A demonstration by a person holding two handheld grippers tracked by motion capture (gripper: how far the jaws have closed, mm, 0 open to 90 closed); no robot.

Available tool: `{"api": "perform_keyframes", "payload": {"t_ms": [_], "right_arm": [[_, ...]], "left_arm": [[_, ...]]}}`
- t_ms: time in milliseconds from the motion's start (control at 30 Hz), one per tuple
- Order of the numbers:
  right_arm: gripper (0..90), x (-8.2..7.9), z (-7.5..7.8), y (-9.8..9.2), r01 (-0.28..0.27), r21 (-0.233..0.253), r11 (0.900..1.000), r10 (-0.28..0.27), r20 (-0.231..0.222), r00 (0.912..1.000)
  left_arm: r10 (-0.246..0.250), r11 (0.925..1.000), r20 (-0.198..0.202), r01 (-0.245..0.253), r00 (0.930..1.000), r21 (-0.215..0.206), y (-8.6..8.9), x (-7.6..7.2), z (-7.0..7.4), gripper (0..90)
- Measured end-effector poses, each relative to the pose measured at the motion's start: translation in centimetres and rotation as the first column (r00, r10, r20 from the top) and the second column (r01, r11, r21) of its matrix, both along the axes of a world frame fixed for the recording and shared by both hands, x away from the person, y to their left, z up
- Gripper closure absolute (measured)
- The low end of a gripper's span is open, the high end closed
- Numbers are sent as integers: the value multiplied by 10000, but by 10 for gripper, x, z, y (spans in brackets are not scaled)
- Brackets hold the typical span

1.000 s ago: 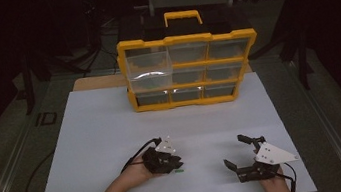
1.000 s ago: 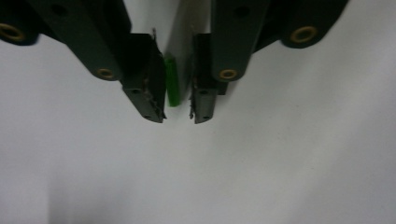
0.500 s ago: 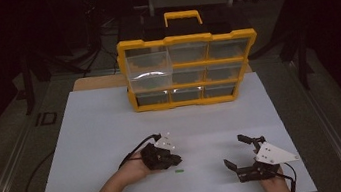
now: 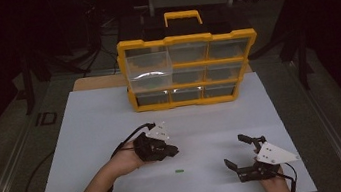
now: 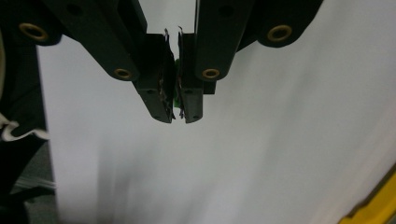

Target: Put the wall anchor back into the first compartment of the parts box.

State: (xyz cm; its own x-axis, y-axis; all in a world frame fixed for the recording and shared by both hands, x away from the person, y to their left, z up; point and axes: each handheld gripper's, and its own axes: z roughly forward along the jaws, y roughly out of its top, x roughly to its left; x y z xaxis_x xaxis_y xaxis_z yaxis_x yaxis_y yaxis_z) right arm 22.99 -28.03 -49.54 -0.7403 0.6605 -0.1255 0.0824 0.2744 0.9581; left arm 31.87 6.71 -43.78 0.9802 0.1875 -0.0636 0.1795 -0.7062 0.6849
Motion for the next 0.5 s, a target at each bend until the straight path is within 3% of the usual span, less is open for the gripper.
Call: {"api": "perform_keyframes", "payload": {"t_ms": [500], "right_arm": [[85, 0, 0, 0, 10, 13, 10000, -10, 4, 10000]], "left_arm": [[-206, 9995, 707, 221, 9973, -207, 14, 7, 60, 839]]}}
